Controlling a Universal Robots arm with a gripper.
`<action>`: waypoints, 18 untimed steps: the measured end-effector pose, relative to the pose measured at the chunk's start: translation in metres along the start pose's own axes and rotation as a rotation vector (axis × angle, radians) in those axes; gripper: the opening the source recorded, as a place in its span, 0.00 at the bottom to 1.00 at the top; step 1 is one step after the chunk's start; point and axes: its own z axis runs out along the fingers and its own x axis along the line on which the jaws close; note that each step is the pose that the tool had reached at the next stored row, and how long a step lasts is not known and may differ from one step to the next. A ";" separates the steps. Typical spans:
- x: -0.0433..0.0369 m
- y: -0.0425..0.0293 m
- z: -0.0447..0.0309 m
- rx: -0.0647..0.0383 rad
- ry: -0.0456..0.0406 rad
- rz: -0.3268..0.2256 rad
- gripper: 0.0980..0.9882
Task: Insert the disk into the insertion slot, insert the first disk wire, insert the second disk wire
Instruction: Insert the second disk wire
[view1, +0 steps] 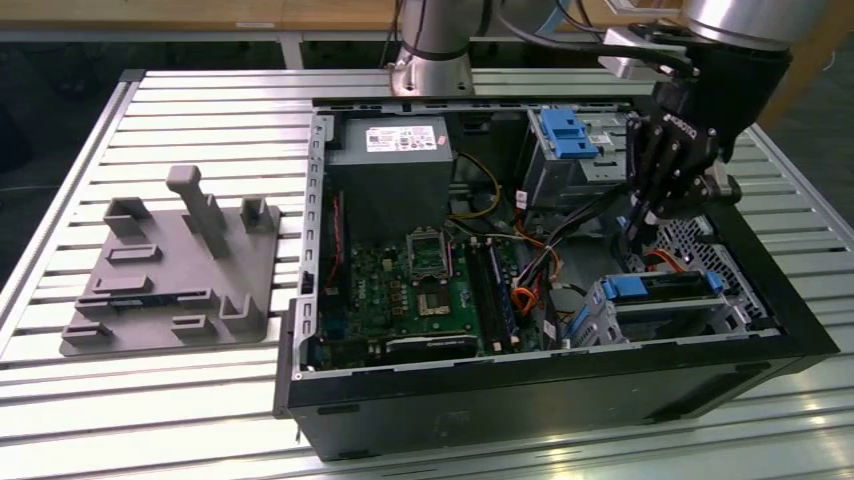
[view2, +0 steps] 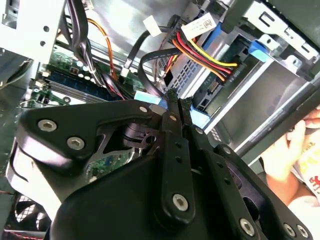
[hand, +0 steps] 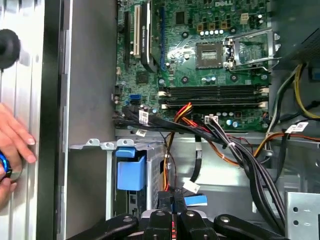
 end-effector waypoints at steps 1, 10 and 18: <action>0.0007 -0.0008 0.0001 -0.003 -0.0071 -0.001 0.05; 0.0060 -0.0117 0.0005 -0.029 -0.0343 -0.008 0.05; 0.0093 -0.0222 0.0011 -0.063 -0.0394 0.002 0.05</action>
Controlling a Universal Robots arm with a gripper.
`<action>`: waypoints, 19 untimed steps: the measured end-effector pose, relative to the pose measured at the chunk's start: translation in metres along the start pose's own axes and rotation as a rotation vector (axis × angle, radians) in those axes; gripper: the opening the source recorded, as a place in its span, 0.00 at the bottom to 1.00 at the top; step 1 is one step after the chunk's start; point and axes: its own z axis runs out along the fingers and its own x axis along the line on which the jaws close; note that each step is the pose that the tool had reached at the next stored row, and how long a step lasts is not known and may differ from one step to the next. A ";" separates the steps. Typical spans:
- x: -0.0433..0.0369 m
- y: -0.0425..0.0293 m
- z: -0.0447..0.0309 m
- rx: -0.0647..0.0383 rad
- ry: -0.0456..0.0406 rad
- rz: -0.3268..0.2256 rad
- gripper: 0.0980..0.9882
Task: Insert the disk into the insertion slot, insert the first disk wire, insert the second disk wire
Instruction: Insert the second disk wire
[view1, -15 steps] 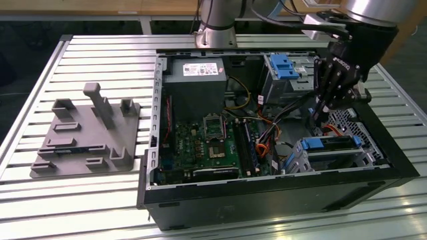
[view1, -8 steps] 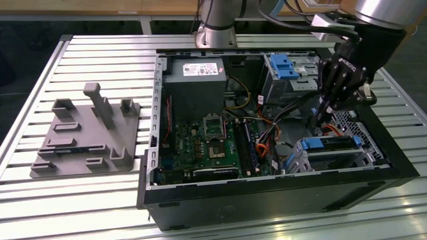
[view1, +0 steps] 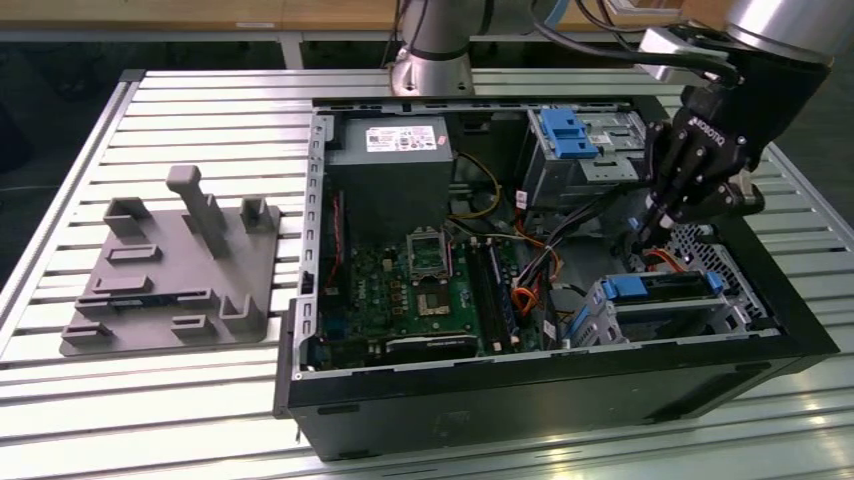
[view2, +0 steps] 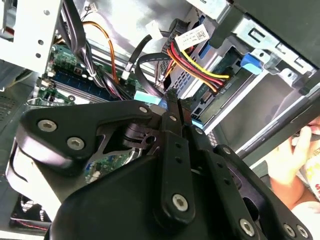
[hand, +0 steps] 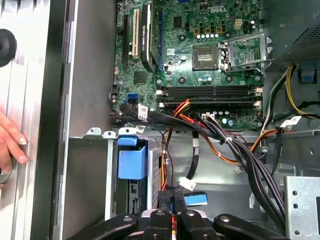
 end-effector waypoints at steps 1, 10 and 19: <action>0.0000 -0.0001 0.0003 -0.002 -0.0024 0.013 0.05; 0.0002 -0.0003 0.0019 -0.012 -0.0144 0.068 0.05; 0.0133 -0.0008 0.0036 0.011 -0.0735 0.058 0.05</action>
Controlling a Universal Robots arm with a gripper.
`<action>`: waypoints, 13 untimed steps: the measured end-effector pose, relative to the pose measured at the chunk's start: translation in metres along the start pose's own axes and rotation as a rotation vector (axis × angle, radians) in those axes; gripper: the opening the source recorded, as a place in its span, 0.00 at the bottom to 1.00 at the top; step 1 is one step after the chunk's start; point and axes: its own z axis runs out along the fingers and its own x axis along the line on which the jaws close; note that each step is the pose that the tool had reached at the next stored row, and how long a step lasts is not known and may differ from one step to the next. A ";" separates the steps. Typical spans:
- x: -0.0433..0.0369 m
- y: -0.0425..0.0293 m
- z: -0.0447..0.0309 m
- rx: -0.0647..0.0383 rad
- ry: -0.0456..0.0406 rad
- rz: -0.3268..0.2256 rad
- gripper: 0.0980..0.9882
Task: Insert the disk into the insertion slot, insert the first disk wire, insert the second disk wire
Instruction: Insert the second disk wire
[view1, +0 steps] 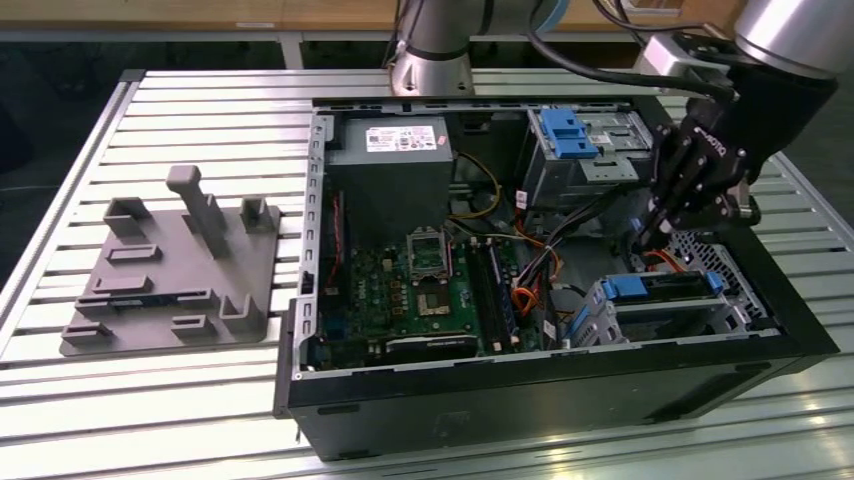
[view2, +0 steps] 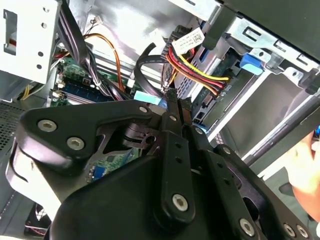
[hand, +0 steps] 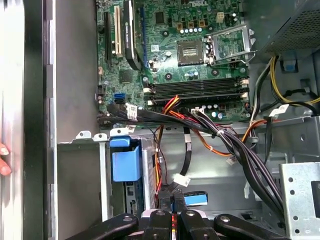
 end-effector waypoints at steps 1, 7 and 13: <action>0.0015 -0.0003 0.0001 -0.001 -0.0070 -0.001 0.05; 0.0097 -0.0053 -0.0011 -0.002 -0.0268 -0.003 0.05; 0.0181 -0.0077 -0.0013 -0.003 -0.0305 -0.004 0.05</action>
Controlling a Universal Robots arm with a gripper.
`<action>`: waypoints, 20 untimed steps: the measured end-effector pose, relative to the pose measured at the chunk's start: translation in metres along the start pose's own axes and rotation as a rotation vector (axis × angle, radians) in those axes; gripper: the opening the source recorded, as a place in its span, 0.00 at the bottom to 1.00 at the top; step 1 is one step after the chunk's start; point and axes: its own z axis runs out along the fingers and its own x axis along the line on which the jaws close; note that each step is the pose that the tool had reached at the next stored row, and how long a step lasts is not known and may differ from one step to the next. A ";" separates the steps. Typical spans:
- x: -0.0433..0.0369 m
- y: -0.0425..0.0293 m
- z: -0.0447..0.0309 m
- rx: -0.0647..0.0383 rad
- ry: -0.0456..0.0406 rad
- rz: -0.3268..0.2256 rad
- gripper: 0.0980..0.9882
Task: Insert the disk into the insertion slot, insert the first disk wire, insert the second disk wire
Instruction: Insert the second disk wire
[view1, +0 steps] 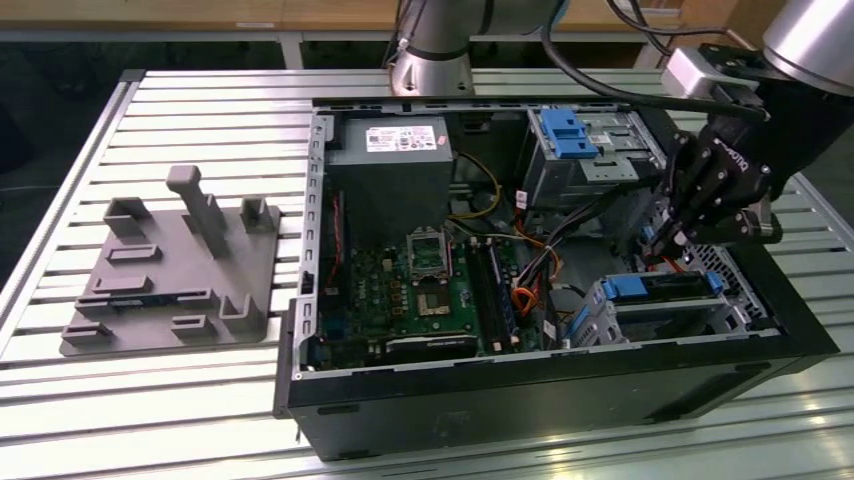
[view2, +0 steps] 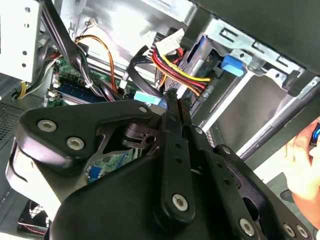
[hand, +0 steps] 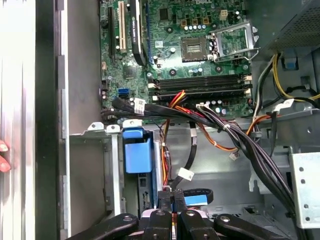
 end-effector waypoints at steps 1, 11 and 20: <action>0.0010 0.0010 0.0001 0.000 0.0003 -0.002 0.05; 0.0108 0.0031 0.0010 0.002 0.0007 -0.011 0.05; 0.0136 -0.0016 0.0007 -0.001 0.0000 -0.012 0.05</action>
